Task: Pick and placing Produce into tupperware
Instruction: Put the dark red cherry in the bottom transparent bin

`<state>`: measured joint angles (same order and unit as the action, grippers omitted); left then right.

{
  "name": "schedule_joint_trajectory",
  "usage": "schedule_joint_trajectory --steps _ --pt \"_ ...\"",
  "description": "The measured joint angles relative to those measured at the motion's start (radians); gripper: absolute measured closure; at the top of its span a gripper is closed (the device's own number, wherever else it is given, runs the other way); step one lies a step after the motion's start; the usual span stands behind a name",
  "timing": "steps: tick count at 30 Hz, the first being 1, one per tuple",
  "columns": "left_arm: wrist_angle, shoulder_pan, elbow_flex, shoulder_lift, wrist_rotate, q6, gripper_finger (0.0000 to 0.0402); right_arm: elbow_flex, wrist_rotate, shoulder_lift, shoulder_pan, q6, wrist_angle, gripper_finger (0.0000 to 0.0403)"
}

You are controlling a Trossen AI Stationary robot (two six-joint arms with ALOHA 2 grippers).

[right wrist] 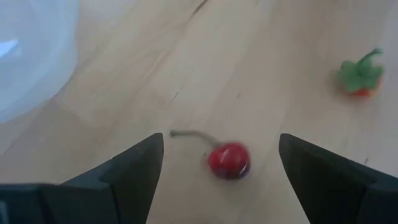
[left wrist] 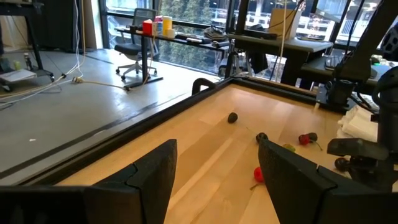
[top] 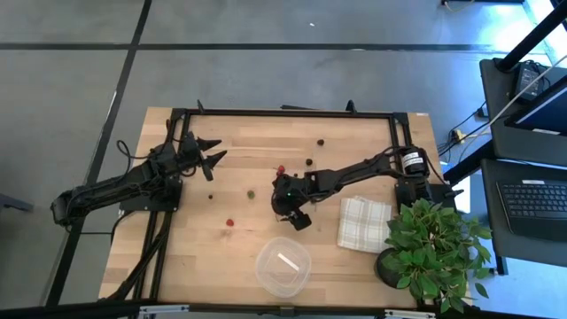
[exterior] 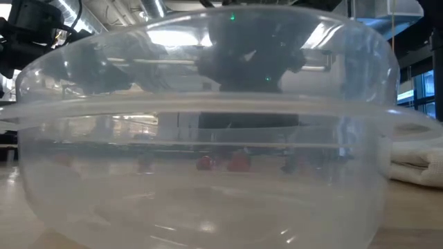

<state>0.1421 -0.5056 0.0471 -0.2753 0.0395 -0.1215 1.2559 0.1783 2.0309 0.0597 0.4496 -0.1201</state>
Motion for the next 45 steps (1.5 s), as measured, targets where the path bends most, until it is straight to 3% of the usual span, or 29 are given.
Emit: schedule_joint_trajectory --steps 13,37,45 --pt "0.001 0.0 0.0 0.0 0.0 0.0 0.0182 0.0 0.009 0.058 -0.004 -0.008 0.027 0.0095" --pt "0.0 0.0 0.0 0.0 0.0 -0.001 0.0182 0.0 0.002 0.06 -0.003 -0.027 0.017 0.0279" --pt "0.0 0.0 -0.001 0.0 0.0 -0.002 0.0182 0.0 -0.005 0.06 -0.004 -0.029 0.017 0.0307"
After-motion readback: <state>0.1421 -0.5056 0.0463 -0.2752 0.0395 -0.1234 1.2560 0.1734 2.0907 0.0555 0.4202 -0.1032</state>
